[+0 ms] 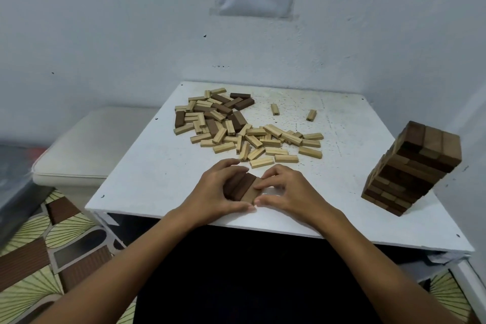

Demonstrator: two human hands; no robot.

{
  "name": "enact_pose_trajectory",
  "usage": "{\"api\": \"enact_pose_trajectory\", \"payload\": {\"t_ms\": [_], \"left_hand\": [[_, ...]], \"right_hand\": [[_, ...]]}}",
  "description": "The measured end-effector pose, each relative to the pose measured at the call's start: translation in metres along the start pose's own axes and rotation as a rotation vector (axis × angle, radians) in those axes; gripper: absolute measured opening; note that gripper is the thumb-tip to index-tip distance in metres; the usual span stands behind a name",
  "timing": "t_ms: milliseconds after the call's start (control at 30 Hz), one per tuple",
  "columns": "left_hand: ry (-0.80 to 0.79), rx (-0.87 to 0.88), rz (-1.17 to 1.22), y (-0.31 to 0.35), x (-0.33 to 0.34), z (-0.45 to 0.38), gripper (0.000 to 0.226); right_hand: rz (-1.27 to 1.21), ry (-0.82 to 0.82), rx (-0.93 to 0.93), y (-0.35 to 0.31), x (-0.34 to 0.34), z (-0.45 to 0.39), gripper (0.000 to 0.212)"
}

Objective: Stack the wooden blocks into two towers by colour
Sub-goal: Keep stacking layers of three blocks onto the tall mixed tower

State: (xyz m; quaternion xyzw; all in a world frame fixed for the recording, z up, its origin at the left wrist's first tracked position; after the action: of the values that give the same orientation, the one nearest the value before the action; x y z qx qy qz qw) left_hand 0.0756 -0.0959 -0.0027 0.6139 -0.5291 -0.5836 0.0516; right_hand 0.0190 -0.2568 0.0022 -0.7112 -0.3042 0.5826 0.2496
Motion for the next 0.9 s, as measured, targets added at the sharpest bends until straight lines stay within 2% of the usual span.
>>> {"api": "enact_pose_trajectory", "payload": {"t_ms": [100,233,400,467,533,600,667,767,833,900], "left_hand": [[-0.074,0.009,0.037,0.004,-0.003,-0.005,0.085],[-0.256,-0.043,0.138,0.007,-0.005,-0.009,0.092],[-0.406,0.022,0.028,0.01,-0.001,-0.012,0.099],[-0.324,0.032,0.036,0.009,-0.004,-0.011,0.093],[-0.124,-0.03,0.143,0.007,-0.009,-0.008,0.075],[0.103,-0.164,0.282,0.003,-0.011,-0.004,0.055],[0.254,-0.298,0.393,-0.004,-0.006,0.0,0.041],[0.367,-0.394,0.574,-0.004,0.001,0.003,0.054],[0.424,-0.436,0.693,-0.003,0.006,0.002,0.046],[0.453,-0.467,0.778,0.0,0.011,0.001,0.049]], "right_hand": [[0.006,0.004,0.012,0.0,-0.003,0.002,0.027],[0.035,-0.019,0.009,-0.001,-0.001,0.007,0.03],[0.055,-0.039,-0.003,-0.008,0.004,0.011,0.028],[-0.045,0.059,0.026,-0.009,0.002,0.009,0.017],[-0.223,0.216,0.117,-0.009,-0.002,0.007,0.013],[-0.464,0.29,0.252,-0.008,0.002,0.004,0.033],[-0.707,0.315,0.348,-0.009,0.01,0.0,0.056],[-0.904,0.359,0.397,-0.017,0.022,-0.002,0.08],[-0.943,0.381,0.399,-0.022,0.029,-0.003,0.085],[-0.948,0.401,0.389,-0.026,0.034,-0.003,0.086]]}}
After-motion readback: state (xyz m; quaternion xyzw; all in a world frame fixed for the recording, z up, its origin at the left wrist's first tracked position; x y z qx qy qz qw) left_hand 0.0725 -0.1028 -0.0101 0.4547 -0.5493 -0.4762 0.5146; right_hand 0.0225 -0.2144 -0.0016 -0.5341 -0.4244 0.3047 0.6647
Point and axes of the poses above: each hand's wrist, its own z-axis away from the middle knuckle, its own x-axis out of the palm, y = z × x, the point moved 6 cm from there along -z, towards the middle knuckle, and after that the axes turned 6 degrees about y, right-handed, at the moved point
